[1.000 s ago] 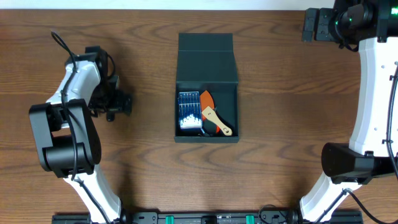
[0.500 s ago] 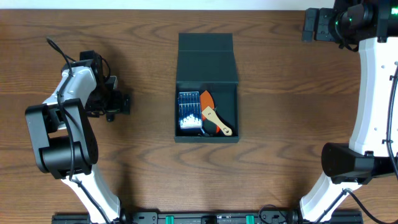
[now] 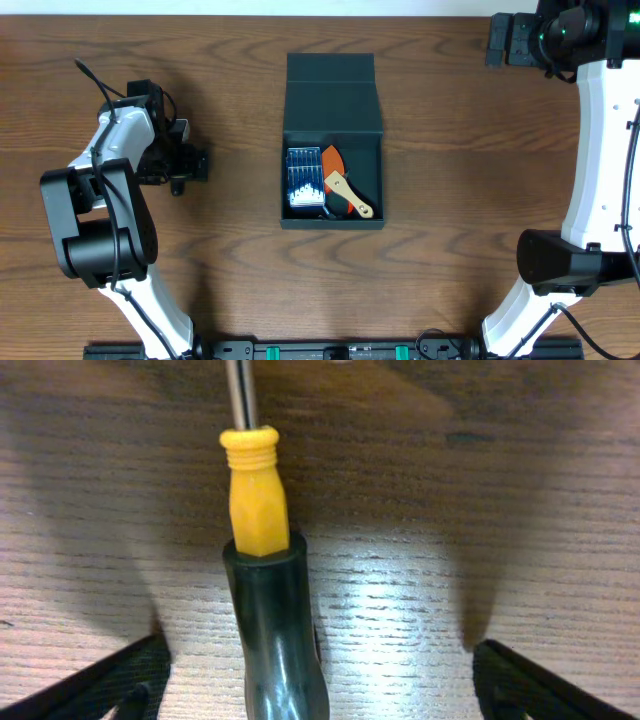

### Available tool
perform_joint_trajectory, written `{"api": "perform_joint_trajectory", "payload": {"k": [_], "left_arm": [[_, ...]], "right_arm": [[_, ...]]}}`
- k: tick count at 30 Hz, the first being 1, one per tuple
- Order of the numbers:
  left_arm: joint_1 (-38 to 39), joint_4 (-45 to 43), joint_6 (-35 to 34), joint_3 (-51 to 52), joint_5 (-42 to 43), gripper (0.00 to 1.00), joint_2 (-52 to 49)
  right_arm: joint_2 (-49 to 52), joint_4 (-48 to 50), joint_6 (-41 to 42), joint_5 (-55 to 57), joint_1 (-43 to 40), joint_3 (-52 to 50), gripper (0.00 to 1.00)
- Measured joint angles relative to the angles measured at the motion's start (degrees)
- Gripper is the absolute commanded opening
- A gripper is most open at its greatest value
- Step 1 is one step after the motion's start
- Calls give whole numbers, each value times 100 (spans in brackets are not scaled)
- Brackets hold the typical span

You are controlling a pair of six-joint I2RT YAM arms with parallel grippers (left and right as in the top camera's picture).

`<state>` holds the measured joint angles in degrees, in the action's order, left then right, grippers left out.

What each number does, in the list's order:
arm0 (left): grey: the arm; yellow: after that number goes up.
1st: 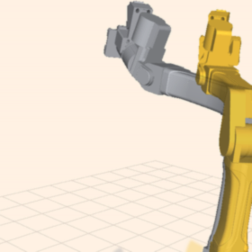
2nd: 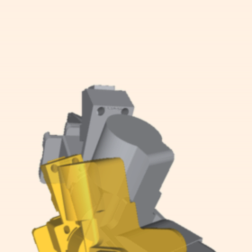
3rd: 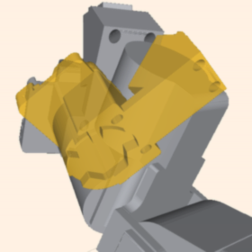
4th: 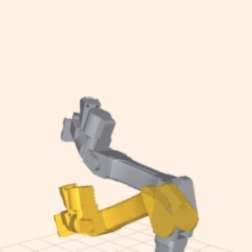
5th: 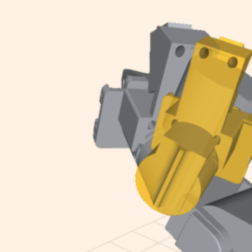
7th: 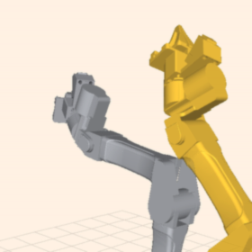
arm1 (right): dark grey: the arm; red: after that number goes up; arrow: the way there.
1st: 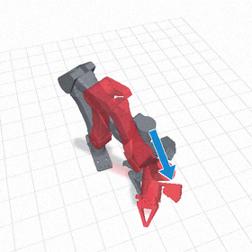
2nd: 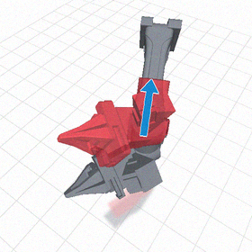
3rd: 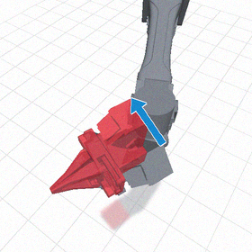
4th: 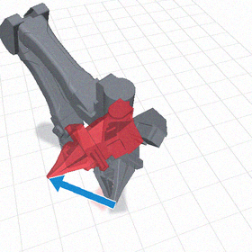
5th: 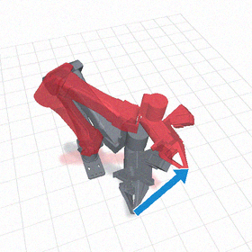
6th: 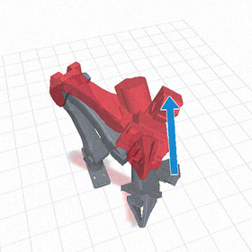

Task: Pack container
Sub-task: 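Lower the left gripper and grasp the screwdriver's black handle, then carry the screwdriver right and lower it into the green box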

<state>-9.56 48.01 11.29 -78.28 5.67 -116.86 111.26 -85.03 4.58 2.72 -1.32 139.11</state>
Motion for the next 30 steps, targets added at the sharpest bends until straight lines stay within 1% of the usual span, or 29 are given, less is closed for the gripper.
{"api": "perform_joint_trajectory", "payload": {"k": [1, 3, 4, 9, 15, 19, 24, 27, 30], "left_arm": [[-4, -2, 26, 0, 15, 78, 0], [-4, 13, 55, 0, 17, 76, 0], [-4, 17, 52, 0, 15, 73, 0], [-4, 48, 7, 0, 24, 51, 0], [-4, 87, 9, 0, 39, 49, 0], [-4, 92, -44, 0, 44, 32, 0], [-4, 101, -35, 0, 48, 31, 0], [-4, 101, -79, 0, 57, 14, 0], [-4, 107, -105, -2, 85, 6, 2]], "right_arm": [[0, 0, 0, 0, 0, 0, 99], [0, 0, 0, 0, 0, 0, 99], [0, 0, 0, 0, 0, 0, 99], [0, 0, 0, 0, 0, 0, 99], [0, 0, 0, 0, 0, 0, 99], [0, 0, 0, 0, 0, 0, 99], [0, 0, 0, 0, 0, 0, 99], [0, 0, 0, 0, 0, 0, 99], [0, 0, 0, 0, 0, 0, 99]]}}
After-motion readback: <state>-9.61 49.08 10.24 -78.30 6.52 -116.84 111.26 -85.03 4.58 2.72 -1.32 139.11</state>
